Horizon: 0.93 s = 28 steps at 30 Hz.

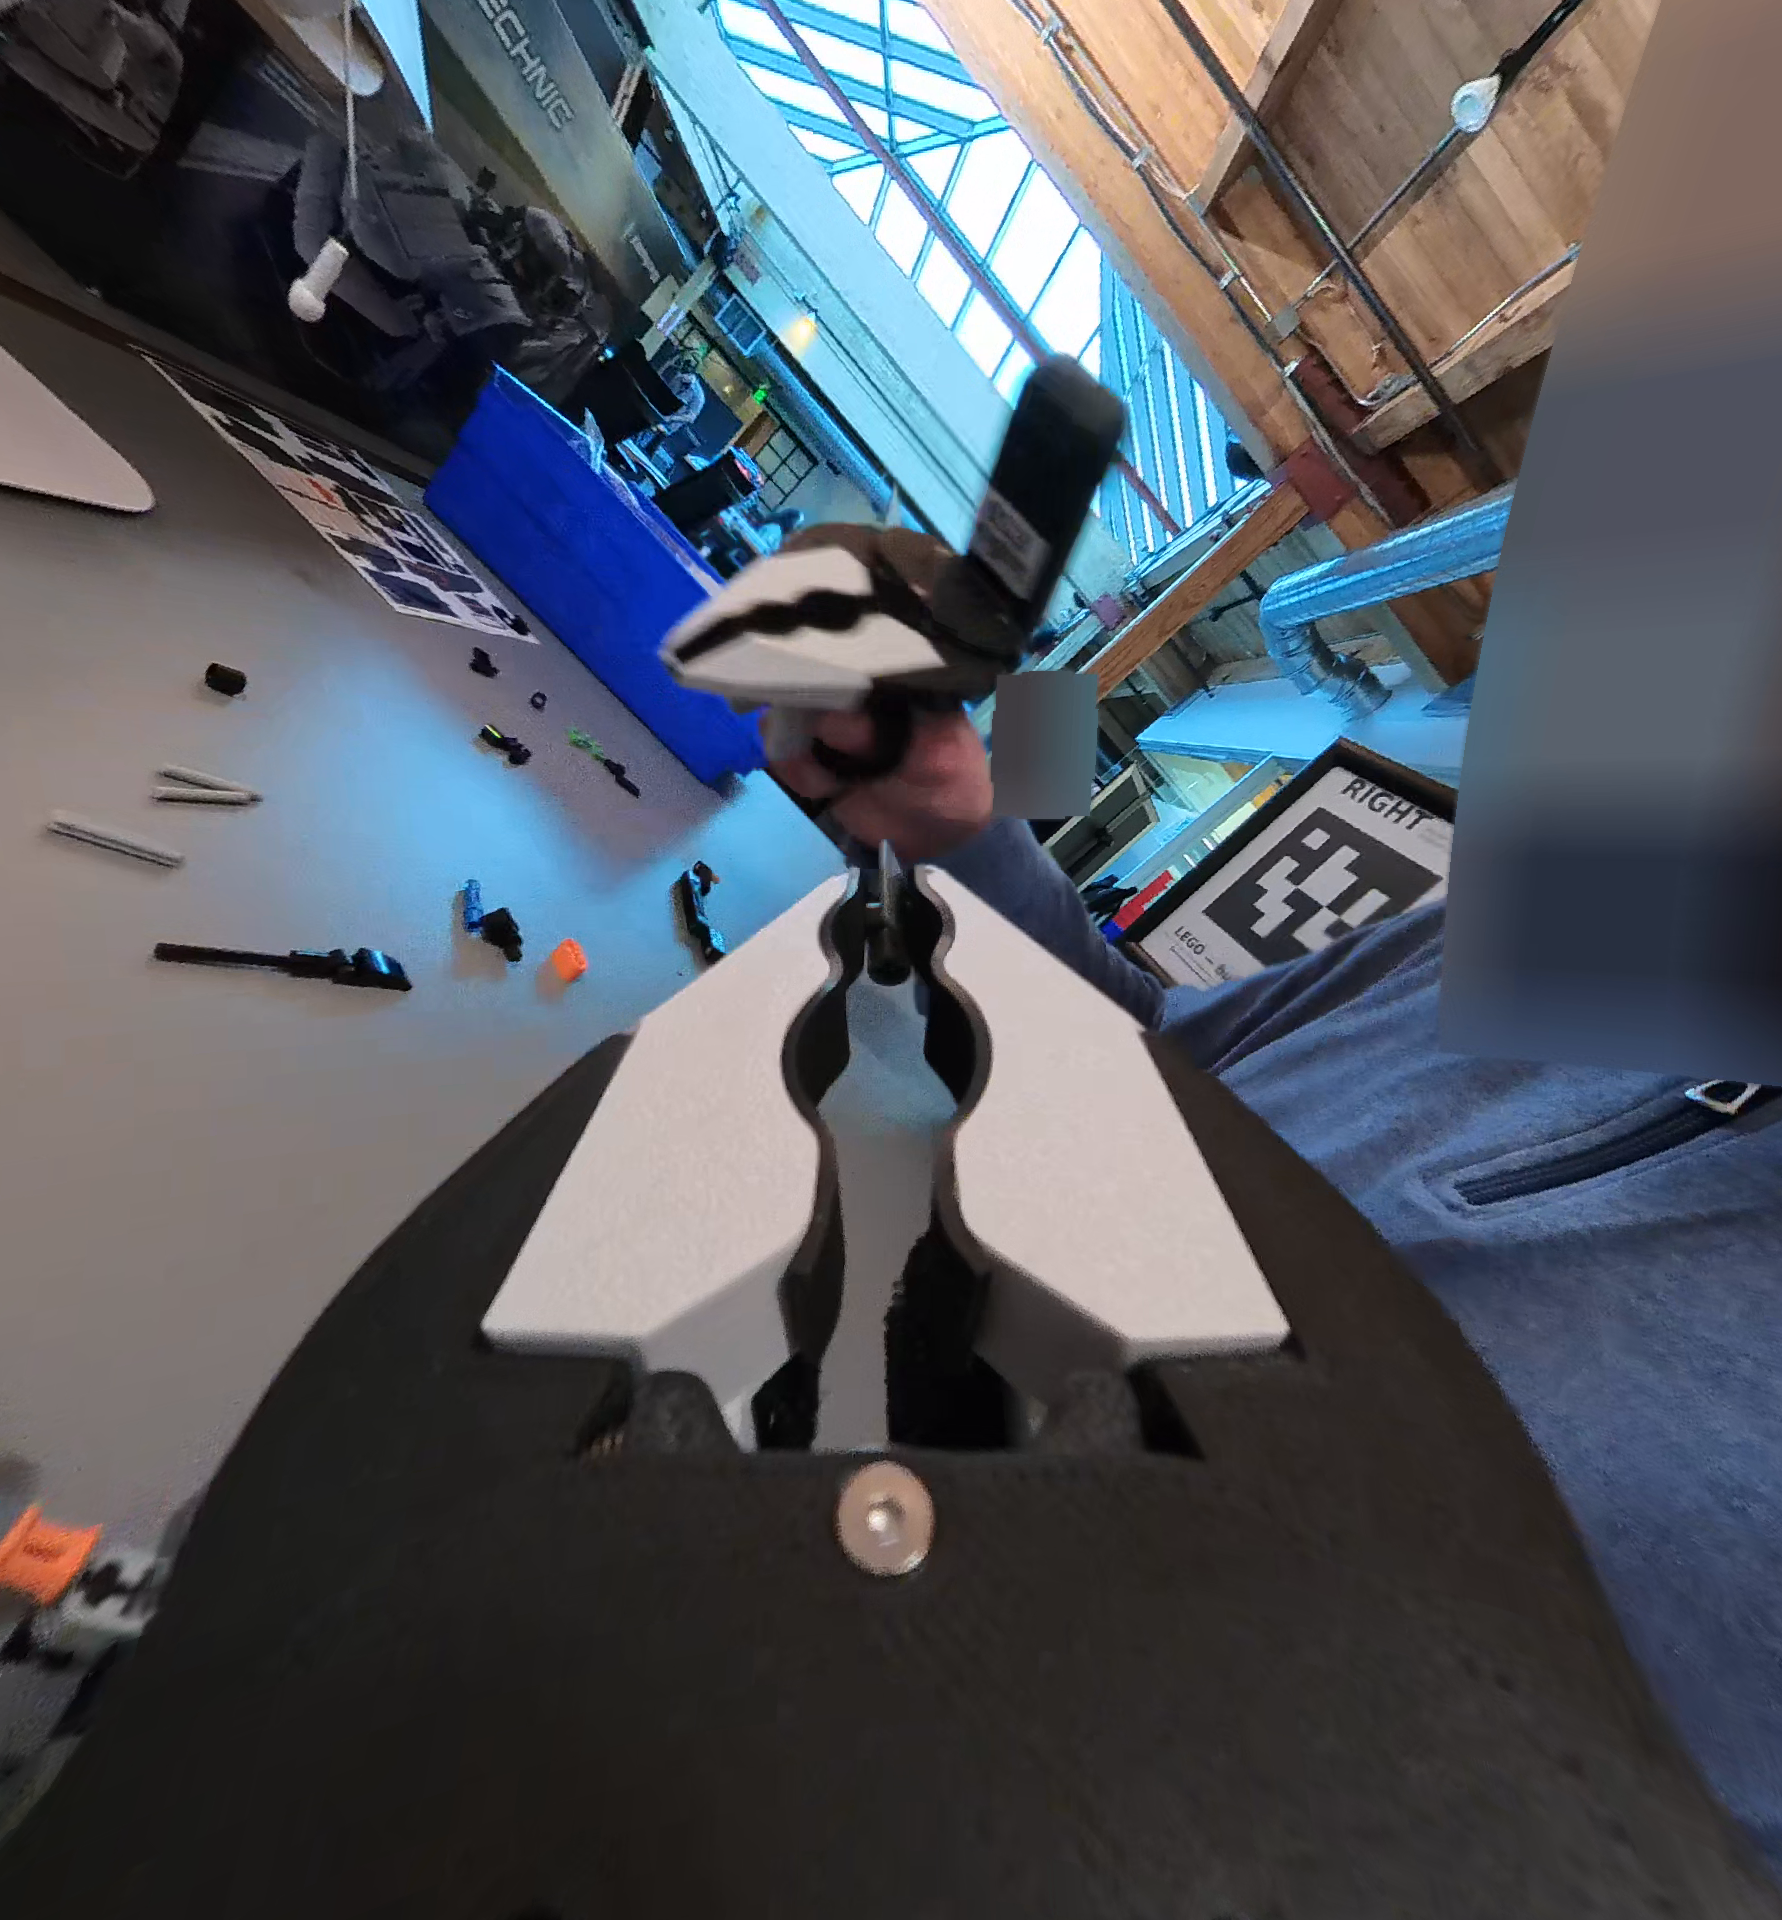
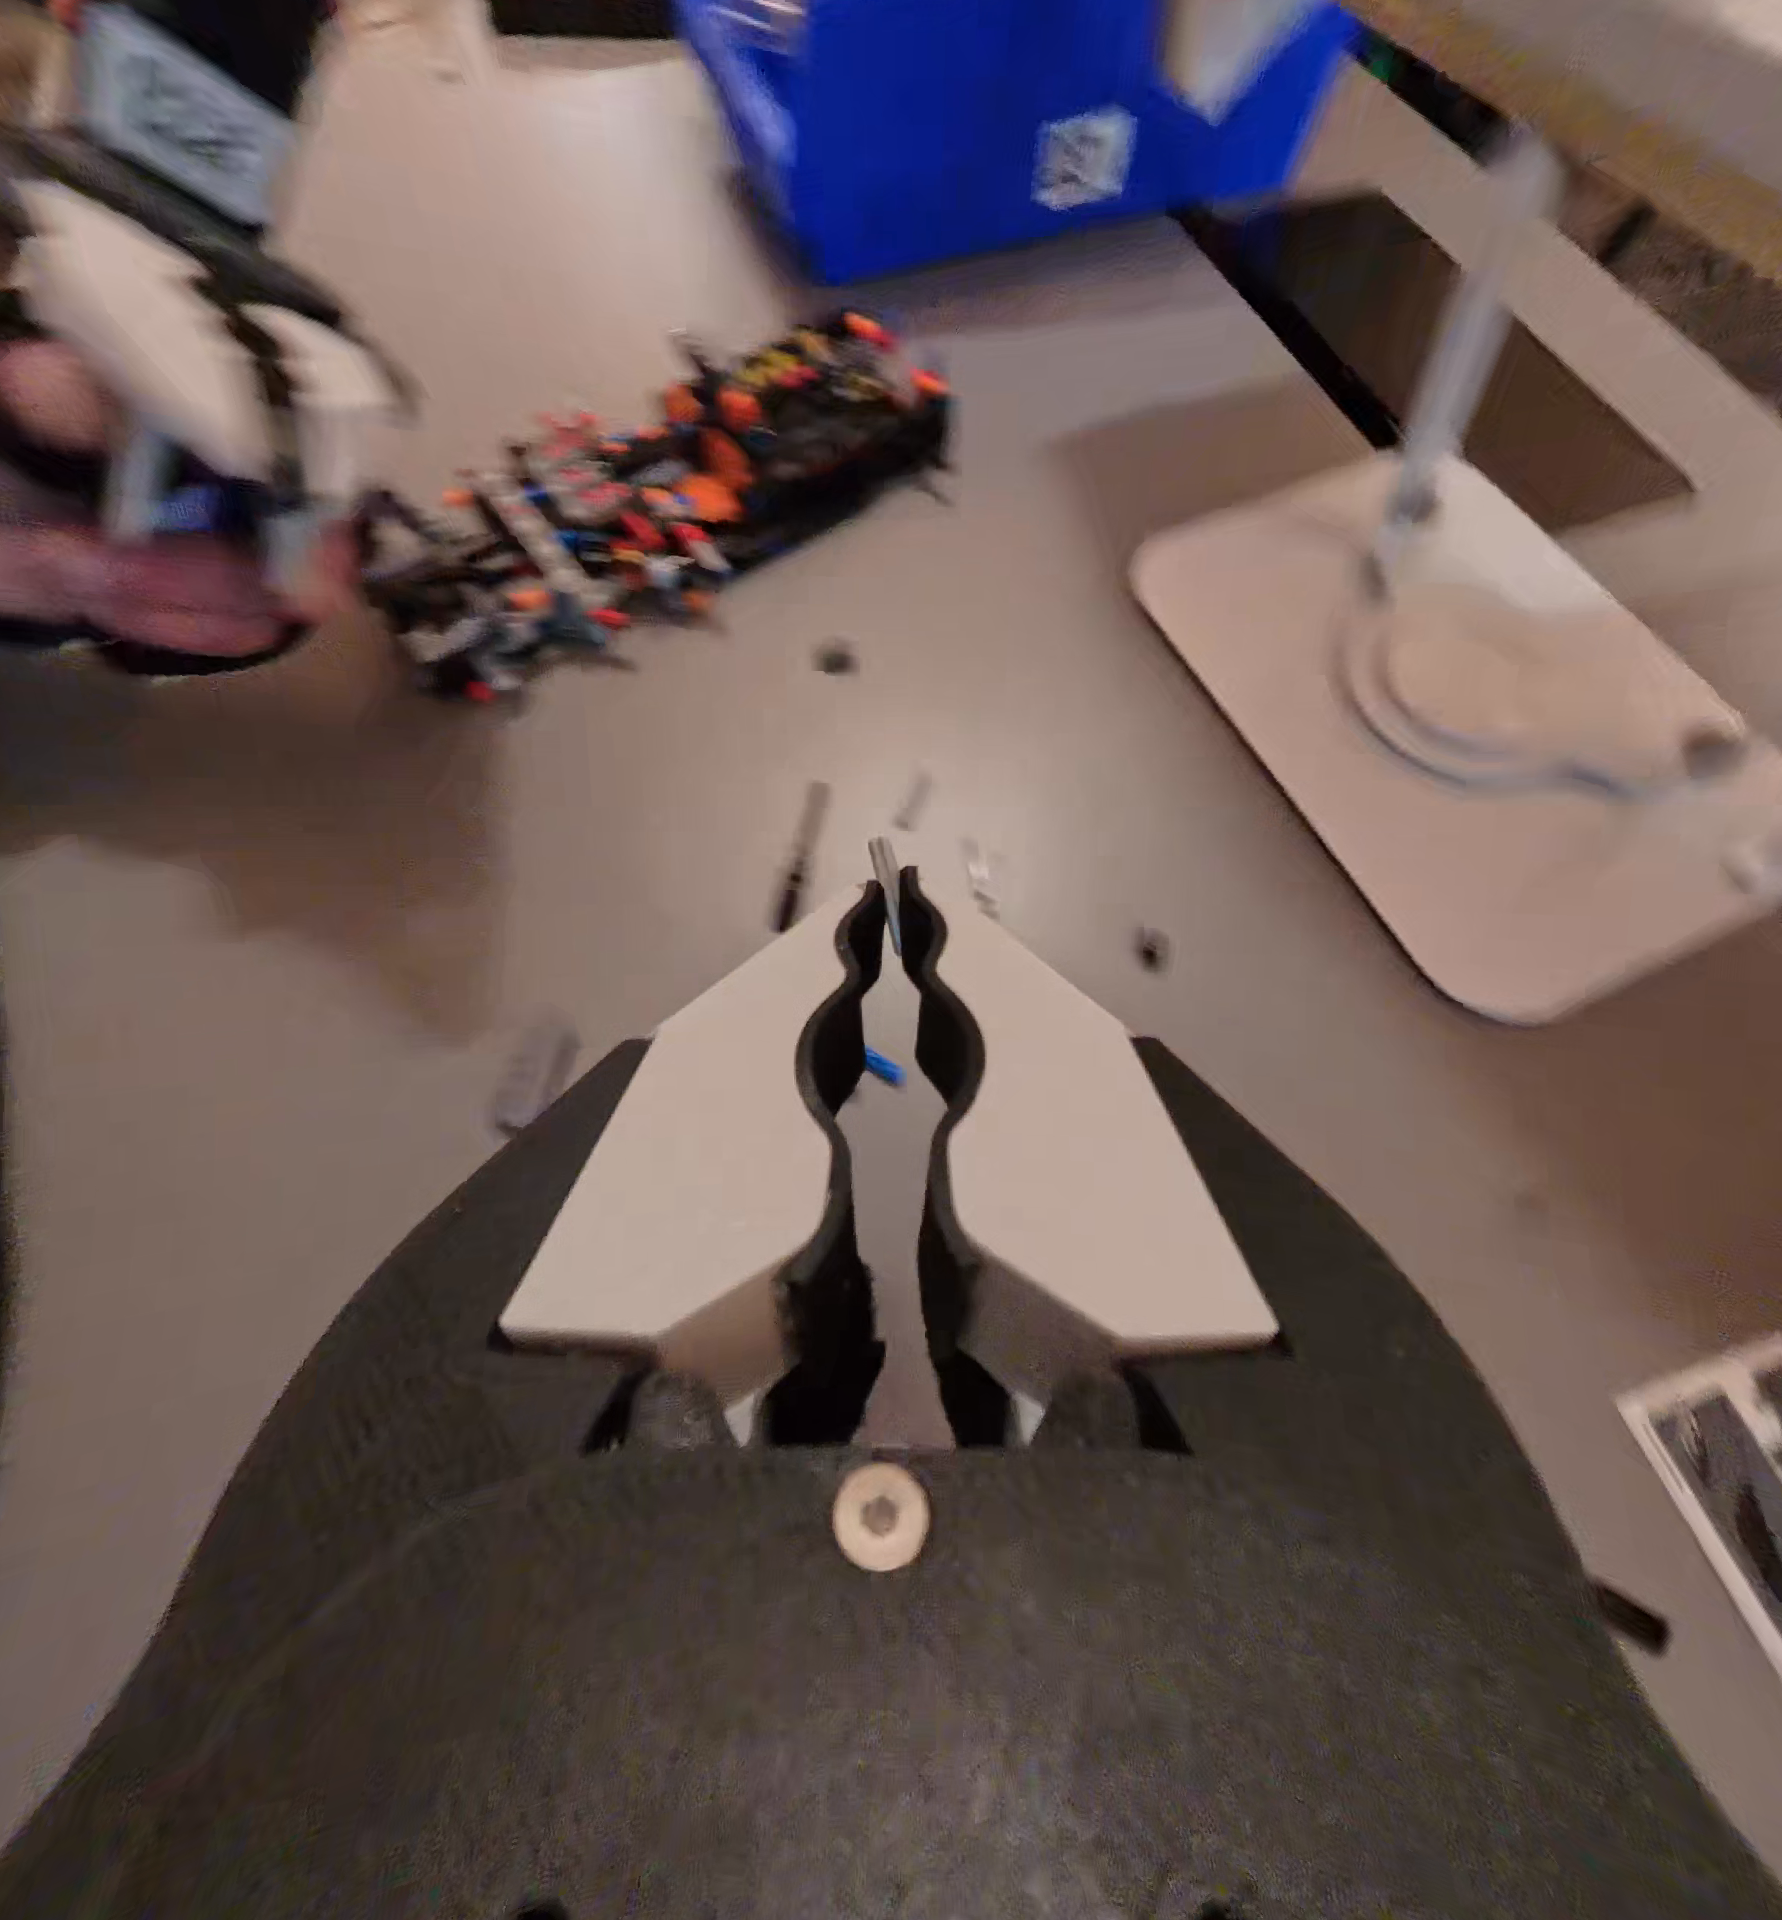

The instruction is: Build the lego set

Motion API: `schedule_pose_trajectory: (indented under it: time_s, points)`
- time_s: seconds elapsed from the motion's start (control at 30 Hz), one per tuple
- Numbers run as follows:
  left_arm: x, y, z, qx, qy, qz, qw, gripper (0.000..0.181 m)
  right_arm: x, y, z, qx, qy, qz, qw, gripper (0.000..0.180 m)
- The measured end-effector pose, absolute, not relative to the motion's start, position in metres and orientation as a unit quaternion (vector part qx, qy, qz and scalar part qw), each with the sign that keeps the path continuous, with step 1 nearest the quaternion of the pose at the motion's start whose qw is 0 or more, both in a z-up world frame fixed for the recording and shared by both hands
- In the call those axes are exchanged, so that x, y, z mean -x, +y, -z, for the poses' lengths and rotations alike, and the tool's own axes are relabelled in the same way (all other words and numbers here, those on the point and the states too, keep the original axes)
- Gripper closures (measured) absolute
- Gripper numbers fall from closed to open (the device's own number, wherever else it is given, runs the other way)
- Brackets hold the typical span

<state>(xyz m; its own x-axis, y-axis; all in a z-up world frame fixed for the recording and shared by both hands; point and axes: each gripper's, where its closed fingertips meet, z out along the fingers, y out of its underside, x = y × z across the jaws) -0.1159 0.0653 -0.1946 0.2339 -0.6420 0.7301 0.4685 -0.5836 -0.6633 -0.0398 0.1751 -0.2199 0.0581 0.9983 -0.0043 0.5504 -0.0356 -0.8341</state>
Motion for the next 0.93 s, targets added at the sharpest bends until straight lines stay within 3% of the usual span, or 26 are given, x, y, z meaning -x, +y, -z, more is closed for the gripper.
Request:
schedule_pose_trajectory:
  time_s: [0.1,0.3,0.93]
  points:
    - [0.107,0.066,0.192,0.635,0.063,0.629,0.443,0.176,0.062,0.110,0.203,0.575,-0.656,-0.318,0.370,0.180]
    - [0.097,0.061,0.189,0.628,0.051,0.644,0.433,0.176,0.080,0.066,0.193,0.493,-0.717,-0.243,0.429,0.180]
    - [0.083,0.075,0.188,0.638,0.011,0.645,0.421,0.176,0.082,0.076,0.195,0.461,-0.725,-0.123,0.497,0.180]
